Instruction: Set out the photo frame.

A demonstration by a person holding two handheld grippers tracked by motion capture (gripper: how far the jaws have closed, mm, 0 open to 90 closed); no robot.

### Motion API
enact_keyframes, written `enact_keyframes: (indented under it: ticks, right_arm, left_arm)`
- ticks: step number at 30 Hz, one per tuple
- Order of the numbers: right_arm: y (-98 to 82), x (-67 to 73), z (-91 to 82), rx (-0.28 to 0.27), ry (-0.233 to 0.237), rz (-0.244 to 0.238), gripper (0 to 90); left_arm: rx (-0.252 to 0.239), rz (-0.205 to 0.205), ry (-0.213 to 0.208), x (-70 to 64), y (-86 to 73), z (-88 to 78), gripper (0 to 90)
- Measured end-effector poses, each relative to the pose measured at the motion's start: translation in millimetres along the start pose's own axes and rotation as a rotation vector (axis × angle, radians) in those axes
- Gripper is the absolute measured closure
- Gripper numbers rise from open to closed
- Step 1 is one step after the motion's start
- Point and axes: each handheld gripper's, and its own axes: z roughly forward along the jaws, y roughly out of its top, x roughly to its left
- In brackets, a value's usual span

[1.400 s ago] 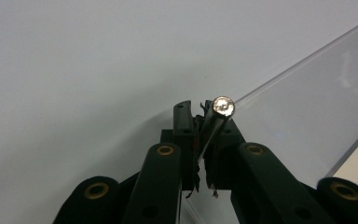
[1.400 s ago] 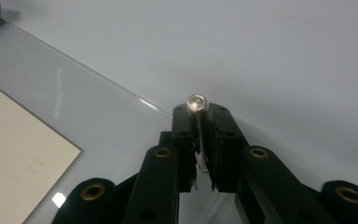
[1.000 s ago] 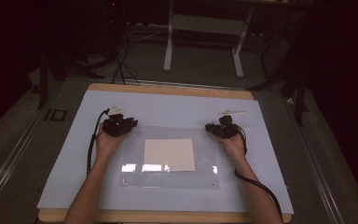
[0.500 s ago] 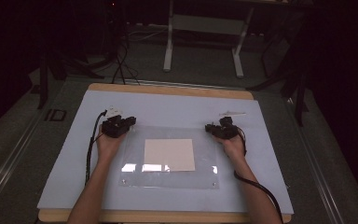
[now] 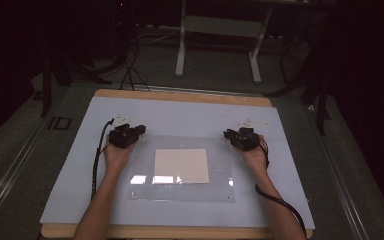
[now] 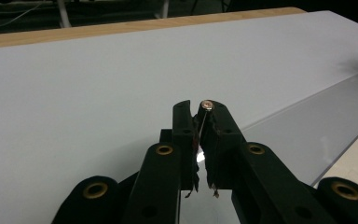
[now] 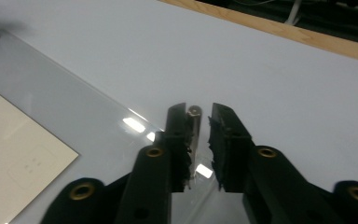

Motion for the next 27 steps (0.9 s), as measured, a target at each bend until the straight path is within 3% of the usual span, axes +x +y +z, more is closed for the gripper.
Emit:
enact_keyframes:
  ticks: [3,15,22,24,27]
  right_arm:
    - [-0.7,2.1,2.5,-0.013,0.004,0.002,84.7]
    - [-1.2,-4.4,3.0,-0.01,0.053,0.09,84.1]
    - [5.5,-10.3,6.1,0.037,0.08,0.155,83.6]
    - [9.5,-13.5,9.8,0.056,0.082,0.188,84.0]
    - [11.3,-15.6,11.8,0.064,0.085,0.209,84.2]
  left_arm:
    - [0.005,0.0,-0.003,0.7,0.3,-0.2,83.5]
    - [0.021,-0.028,-0.023,3.6,1.9,0.2,83.3]
    - [0.069,-0.072,-0.063,11.9,9.0,4.3,83.1]
    - [0.082,-0.111,-0.08,16.3,12.1,8.8,83.2]
    - [0.09,-0.131,-0.091,19.2,14.2,11.4,83.3]
